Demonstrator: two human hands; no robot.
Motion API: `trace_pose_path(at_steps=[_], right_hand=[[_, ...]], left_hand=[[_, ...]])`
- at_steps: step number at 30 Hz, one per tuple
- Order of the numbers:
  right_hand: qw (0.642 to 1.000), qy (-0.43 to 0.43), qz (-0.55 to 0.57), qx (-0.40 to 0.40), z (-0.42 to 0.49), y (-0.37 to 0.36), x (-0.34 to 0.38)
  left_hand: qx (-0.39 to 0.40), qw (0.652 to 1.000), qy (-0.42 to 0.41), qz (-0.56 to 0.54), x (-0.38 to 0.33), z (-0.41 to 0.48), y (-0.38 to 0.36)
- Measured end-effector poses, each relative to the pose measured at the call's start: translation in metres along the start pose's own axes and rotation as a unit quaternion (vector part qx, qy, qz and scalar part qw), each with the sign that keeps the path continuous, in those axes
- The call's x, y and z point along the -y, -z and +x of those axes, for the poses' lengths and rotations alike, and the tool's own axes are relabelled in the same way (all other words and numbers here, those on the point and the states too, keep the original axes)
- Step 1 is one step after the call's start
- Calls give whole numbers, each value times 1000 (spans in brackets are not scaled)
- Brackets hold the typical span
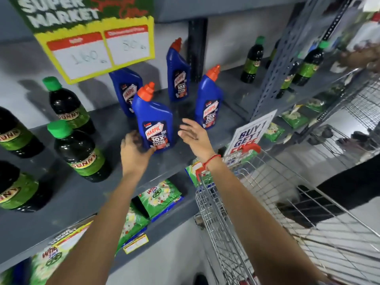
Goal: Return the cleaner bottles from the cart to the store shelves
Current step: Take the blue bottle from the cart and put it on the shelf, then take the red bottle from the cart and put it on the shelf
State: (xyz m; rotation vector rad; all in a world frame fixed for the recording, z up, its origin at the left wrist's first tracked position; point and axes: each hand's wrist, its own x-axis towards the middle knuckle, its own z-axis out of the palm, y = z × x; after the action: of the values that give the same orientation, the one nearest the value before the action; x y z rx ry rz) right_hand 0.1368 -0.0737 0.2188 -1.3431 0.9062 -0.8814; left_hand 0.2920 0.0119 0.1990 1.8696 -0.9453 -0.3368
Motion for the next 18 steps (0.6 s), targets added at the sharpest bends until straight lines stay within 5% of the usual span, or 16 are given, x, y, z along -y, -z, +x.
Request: trace_pose_path(at_steps=[3,5,10,15,18], right_hand=[[994,-8,54,-90,-34,36,-22],[985,-34,73,-153,-60,70,-42],[939,-152,40,-304,-142,154,-126],[851,-373,-45,-366,-224,208,-224],[801,-466,-59,-372,-270,217,-261]], left_hand=[[-103,993,-37,-52,-3,-46,-19],[-85,991,-61,-85,-10,-78,-42],[201,967,-152,-49,-31,-141,-123],[496,850,-145,104,-29,-183,-204],[644,724,-120,214,-18,-211,-260]])
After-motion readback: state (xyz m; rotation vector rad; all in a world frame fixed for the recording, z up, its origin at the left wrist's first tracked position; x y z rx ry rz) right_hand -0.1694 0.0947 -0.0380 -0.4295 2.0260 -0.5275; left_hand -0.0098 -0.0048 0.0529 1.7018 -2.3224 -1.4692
